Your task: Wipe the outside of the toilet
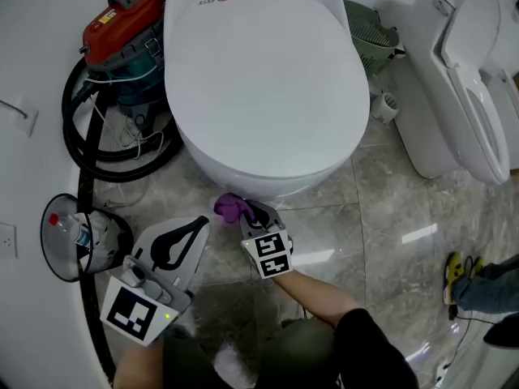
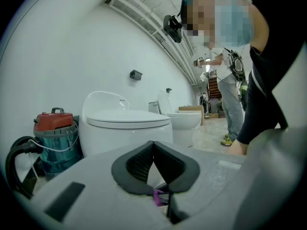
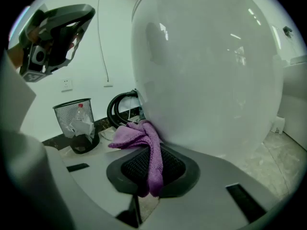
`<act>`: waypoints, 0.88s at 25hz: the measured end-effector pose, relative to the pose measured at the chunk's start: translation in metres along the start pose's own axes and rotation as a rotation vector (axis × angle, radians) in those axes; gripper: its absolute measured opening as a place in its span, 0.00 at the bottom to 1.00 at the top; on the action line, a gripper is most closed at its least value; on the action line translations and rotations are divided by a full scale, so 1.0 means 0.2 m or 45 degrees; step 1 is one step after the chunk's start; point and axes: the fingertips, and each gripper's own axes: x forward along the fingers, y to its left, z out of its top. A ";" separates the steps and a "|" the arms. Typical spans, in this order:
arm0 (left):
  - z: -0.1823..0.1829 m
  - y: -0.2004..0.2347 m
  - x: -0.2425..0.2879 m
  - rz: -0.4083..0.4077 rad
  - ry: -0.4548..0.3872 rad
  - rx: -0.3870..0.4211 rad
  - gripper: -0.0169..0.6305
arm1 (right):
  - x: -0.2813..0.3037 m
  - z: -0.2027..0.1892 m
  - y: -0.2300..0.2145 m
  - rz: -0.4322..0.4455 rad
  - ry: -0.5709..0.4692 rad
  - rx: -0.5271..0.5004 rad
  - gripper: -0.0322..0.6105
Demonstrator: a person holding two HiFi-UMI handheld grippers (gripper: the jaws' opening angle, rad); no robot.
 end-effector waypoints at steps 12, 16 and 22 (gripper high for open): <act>-0.07 0.01 0.05 0.004 0.047 -0.020 0.03 | -0.26 -0.15 -0.41 -0.188 0.044 -0.029 0.11; -0.08 0.01 0.06 0.008 0.059 -0.026 0.03 | -0.35 -0.18 -0.63 -0.316 0.060 -0.013 0.11; -0.10 0.00 0.07 -0.004 0.070 -0.020 0.03 | -0.38 -0.19 -0.98 -0.514 0.087 0.032 0.11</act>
